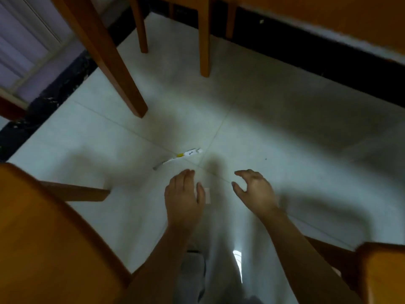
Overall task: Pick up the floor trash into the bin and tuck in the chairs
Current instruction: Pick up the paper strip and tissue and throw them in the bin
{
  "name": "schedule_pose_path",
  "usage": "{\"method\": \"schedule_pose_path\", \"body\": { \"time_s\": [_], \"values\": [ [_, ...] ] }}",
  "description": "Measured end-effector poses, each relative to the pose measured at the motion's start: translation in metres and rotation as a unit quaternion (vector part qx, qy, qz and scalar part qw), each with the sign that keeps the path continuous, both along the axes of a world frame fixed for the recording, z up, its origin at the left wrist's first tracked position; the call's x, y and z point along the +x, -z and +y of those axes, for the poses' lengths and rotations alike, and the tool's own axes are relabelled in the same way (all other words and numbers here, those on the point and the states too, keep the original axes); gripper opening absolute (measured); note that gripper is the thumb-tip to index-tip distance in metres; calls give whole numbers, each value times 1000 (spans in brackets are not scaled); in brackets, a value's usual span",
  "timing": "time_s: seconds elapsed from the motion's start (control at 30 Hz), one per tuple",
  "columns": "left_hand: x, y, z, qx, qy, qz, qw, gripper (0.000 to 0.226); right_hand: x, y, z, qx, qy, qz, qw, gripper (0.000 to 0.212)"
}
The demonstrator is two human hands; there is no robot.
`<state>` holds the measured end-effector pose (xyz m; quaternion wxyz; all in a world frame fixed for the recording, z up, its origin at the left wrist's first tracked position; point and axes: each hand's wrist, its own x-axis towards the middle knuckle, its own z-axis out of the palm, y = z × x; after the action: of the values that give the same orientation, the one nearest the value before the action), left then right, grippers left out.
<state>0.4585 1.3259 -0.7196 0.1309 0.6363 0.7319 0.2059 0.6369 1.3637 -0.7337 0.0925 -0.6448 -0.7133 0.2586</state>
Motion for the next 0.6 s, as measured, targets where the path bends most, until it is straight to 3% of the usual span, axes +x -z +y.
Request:
{"method": "schedule_pose_path", "body": {
  "time_s": [0.1,0.3,0.5,0.6],
  "values": [
    [-6,63,41,12,-34,19,999,40,-5,74,21,-24,-24,-3,999,36],
    [-8,170,67,-52,-6,69,996,45,-18,176,40,-44,-109,-22,993,41],
    [-35,238,58,-37,-7,97,995,43,-38,249,36,-48,-174,17,983,38],
    [-40,253,56,-31,-36,87,995,30,-50,276,34,-36,-176,27,983,39]
  ]
}}
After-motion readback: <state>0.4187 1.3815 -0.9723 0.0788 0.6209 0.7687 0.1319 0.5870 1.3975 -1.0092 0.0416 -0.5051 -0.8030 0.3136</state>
